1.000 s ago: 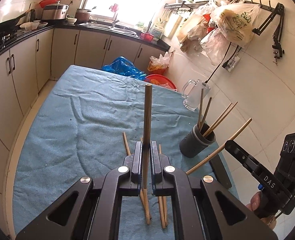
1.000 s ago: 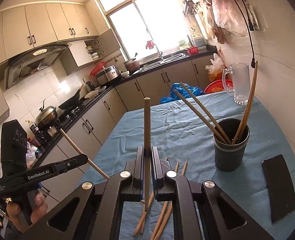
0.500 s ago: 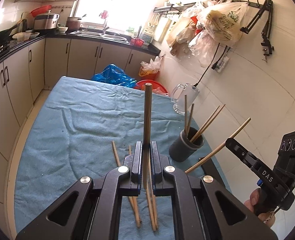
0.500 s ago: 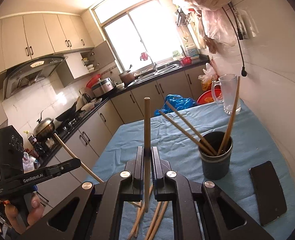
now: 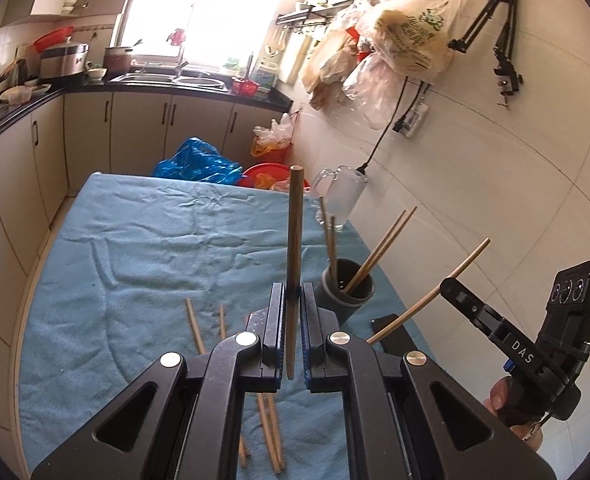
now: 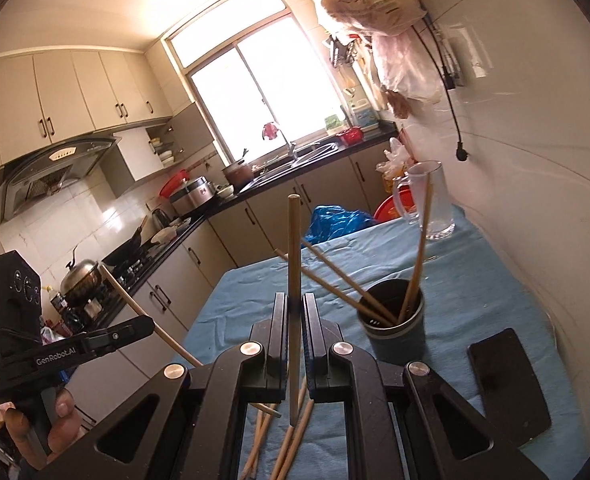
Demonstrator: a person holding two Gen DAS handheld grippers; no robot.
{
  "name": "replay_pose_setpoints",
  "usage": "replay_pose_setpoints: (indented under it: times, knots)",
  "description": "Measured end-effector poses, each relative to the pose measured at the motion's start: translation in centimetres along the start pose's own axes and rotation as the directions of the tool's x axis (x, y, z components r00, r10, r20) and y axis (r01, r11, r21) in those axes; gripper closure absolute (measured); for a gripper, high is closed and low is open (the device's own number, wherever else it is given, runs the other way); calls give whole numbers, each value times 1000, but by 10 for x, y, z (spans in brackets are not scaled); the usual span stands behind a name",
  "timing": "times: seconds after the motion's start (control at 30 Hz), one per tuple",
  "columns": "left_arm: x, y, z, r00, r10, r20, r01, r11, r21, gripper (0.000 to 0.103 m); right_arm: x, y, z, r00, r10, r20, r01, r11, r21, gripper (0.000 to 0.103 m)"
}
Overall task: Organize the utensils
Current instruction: 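Lift both held chopsticks upright and carry them over the black cup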
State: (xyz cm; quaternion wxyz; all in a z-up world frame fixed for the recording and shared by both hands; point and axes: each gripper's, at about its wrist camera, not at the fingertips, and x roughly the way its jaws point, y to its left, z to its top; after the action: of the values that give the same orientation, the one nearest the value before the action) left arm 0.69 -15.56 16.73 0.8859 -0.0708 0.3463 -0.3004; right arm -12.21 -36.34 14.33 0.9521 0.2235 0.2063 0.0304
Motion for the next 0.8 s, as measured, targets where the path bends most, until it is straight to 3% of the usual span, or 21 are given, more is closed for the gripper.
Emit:
replay_pose_setpoints:
  times: [0.8]
  knots:
    - [42, -73, 33, 998, -68, -16, 69, 993, 98, 96, -38, -55, 26, 991, -86, 99, 78, 994, 82, 96]
